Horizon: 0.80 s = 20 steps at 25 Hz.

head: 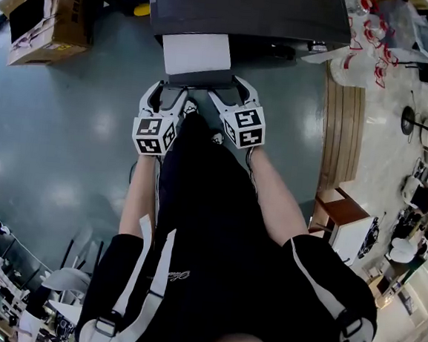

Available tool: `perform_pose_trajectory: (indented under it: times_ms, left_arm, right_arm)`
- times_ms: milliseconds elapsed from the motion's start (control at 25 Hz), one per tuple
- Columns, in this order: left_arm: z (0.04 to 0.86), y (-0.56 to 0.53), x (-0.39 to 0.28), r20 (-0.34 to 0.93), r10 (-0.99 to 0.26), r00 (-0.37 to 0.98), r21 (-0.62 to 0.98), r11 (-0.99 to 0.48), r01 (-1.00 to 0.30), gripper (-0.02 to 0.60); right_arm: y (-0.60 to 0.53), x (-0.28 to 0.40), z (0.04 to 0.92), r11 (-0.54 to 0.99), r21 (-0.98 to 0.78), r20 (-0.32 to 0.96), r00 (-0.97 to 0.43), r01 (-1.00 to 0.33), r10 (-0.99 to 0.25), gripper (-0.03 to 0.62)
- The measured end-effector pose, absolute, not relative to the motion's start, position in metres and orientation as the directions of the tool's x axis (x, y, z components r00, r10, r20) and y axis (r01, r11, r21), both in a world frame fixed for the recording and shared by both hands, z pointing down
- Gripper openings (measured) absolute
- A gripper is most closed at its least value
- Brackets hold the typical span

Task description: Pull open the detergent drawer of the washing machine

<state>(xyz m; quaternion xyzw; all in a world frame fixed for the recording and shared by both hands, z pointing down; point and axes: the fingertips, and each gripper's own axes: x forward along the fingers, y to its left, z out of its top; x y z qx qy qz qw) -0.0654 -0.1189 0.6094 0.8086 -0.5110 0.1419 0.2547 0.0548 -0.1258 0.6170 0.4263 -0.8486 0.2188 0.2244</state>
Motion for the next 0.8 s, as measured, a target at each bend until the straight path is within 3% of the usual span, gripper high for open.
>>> perform_pose_trajectory:
  times_ms: [800]
  left_arm:
    - [0.605,-0.098,-0.064,0.483,-0.764,0.428,0.268,-0.336,-0.903,0.284]
  right_arm:
    - [-0.105,0.056,0.614,0.546,-0.177,0.57,-0.538,-0.819,-0.622,0.308]
